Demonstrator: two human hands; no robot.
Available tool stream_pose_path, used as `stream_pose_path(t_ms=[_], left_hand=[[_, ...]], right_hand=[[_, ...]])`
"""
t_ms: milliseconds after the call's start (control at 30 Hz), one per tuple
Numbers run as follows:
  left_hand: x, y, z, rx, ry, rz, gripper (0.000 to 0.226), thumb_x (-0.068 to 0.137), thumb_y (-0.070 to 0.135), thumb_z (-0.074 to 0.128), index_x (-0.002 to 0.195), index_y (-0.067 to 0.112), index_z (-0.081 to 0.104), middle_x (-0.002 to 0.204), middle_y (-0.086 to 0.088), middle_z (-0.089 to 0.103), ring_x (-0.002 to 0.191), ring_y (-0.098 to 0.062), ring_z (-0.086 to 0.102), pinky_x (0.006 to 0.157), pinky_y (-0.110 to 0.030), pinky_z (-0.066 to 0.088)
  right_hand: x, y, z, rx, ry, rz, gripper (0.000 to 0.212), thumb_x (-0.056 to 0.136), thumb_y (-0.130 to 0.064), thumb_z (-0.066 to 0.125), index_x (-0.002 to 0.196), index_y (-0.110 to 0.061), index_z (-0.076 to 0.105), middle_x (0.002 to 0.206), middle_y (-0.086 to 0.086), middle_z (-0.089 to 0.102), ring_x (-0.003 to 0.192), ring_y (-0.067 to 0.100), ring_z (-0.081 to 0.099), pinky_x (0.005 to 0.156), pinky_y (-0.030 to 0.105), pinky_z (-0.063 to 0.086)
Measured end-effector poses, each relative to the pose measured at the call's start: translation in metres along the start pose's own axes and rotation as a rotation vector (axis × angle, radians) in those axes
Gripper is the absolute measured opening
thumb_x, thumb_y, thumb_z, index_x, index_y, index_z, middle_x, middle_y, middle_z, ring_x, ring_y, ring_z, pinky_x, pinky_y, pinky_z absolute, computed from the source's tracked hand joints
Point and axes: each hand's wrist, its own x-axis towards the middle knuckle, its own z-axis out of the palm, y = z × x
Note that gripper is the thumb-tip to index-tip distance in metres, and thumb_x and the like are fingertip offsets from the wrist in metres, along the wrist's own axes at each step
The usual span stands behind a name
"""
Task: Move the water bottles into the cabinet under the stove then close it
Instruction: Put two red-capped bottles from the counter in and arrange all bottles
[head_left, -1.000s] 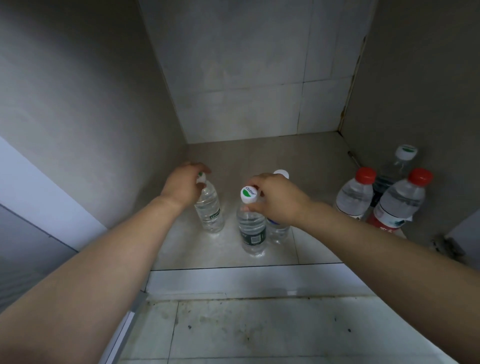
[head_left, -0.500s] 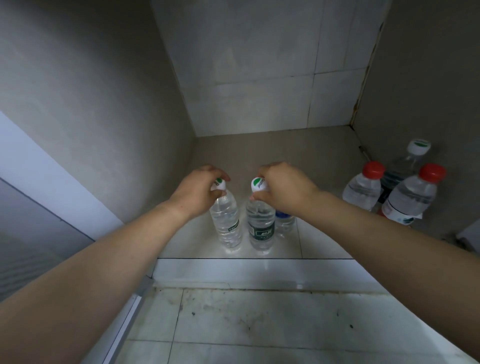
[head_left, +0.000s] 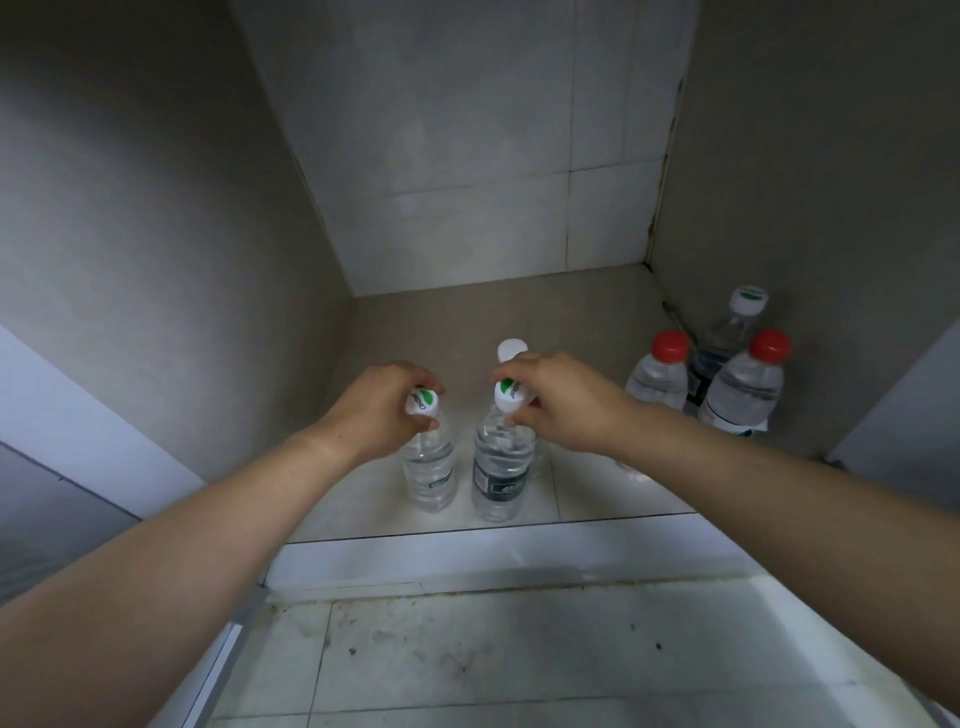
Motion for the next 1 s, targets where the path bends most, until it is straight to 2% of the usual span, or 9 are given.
stream_pose_path(t_ms=[133, 233, 300, 400, 533, 667, 800, 900, 1000], left_hand=[[0.004, 0.022, 0.002, -0.026, -0.003, 0.036, 0.035, 0.074, 0.021, 0.077, 0.107, 0.016, 0.066, 0.112, -0.004, 0.063, 0.097, -0.019, 0.058, 0.079, -0.019, 0.036], [0.005, 0.036, 0.007, -0.054, -0.019, 0.052, 0.032, 0.074, 0.022, 0.077, 0.104, 0.017, 0.067, 0.108, -0.001, 0.063, 0.088, -0.014, 0.054, 0.075, -0.02, 0.035], [0.005, 0.046, 0.011, -0.068, -0.031, 0.071, 0.032, 0.074, 0.022, 0.077, 0.103, 0.017, 0.067, 0.105, 0.001, 0.063, 0.088, -0.014, 0.055, 0.074, -0.021, 0.037], [0.007, 0.059, 0.018, -0.087, -0.042, 0.086, 0.034, 0.074, 0.021, 0.077, 0.105, 0.015, 0.066, 0.104, 0.001, 0.062, 0.088, -0.014, 0.055, 0.074, -0.021, 0.036], [0.01, 0.068, 0.026, -0.081, -0.032, 0.093, 0.034, 0.074, 0.022, 0.077, 0.106, 0.018, 0.066, 0.105, 0.003, 0.061, 0.086, -0.011, 0.051, 0.075, -0.02, 0.035], [0.009, 0.073, 0.033, -0.092, 0.005, 0.052, 0.034, 0.074, 0.023, 0.076, 0.107, 0.021, 0.064, 0.107, 0.003, 0.061, 0.086, -0.011, 0.051, 0.074, -0.021, 0.036], [0.01, 0.083, 0.034, -0.095, 0.037, 0.04, 0.036, 0.075, 0.022, 0.075, 0.109, 0.021, 0.064, 0.111, 0.003, 0.061, 0.086, -0.011, 0.049, 0.075, -0.02, 0.035], [0.011, 0.091, 0.037, -0.094, 0.045, 0.032, 0.036, 0.076, 0.022, 0.074, 0.11, 0.02, 0.063, 0.112, 0.001, 0.061, 0.088, -0.012, 0.049, 0.077, -0.02, 0.036], [0.011, 0.095, 0.043, -0.104, 0.054, 0.034, 0.035, 0.076, 0.021, 0.074, 0.11, 0.02, 0.064, 0.111, 0.0, 0.062, 0.088, -0.013, 0.049, 0.077, -0.019, 0.035]], right_hand=[[-0.018, 0.017, -0.026, -0.013, 0.04, 0.017, 0.04, 0.082, -0.018, 0.067, 0.121, -0.013, 0.057, 0.116, 0.01, 0.063, 0.103, 0.025, 0.057, 0.078, 0.024, 0.036], [-0.031, 0.031, -0.046, -0.028, 0.053, 0.049, 0.04, 0.082, -0.019, 0.068, 0.12, -0.012, 0.058, 0.115, 0.009, 0.063, 0.102, 0.024, 0.058, 0.081, 0.028, 0.041], [-0.034, 0.04, -0.061, -0.023, 0.095, 0.072, 0.041, 0.081, -0.02, 0.069, 0.12, -0.011, 0.058, 0.116, 0.009, 0.063, 0.101, 0.024, 0.059, 0.083, 0.027, 0.042], [-0.029, 0.056, -0.085, -0.011, 0.19, 0.116, 0.041, 0.08, -0.02, 0.07, 0.119, -0.012, 0.059, 0.115, 0.01, 0.064, 0.099, 0.024, 0.061, 0.087, 0.035, 0.048], [-0.011, 0.084, -0.103, 0.04, 0.282, 0.172, 0.042, 0.078, -0.017, 0.071, 0.118, -0.012, 0.059, 0.119, 0.01, 0.063, 0.105, 0.024, 0.059, 0.087, 0.025, 0.043], [0.007, 0.107, -0.106, 0.056, 0.304, 0.23, 0.042, 0.079, -0.015, 0.069, 0.12, -0.014, 0.059, 0.124, 0.009, 0.06, 0.11, 0.024, 0.056, 0.091, 0.027, 0.042], [0.017, 0.128, -0.102, 0.075, 0.287, 0.283, 0.041, 0.079, -0.013, 0.069, 0.119, -0.015, 0.06, 0.126, 0.009, 0.058, 0.113, 0.025, 0.054, 0.091, 0.026, 0.039], [0.016, 0.143, -0.094, 0.09, 0.193, 0.33, 0.04, 0.078, -0.012, 0.07, 0.117, -0.012, 0.061, 0.124, 0.011, 0.058, 0.112, 0.026, 0.054, 0.092, 0.029, 0.041], [0.008, 0.155, -0.08, 0.085, 0.114, 0.351, 0.04, 0.076, -0.01, 0.071, 0.115, -0.01, 0.063, 0.122, 0.012, 0.061, 0.111, 0.025, 0.056, 0.089, 0.025, 0.04]])
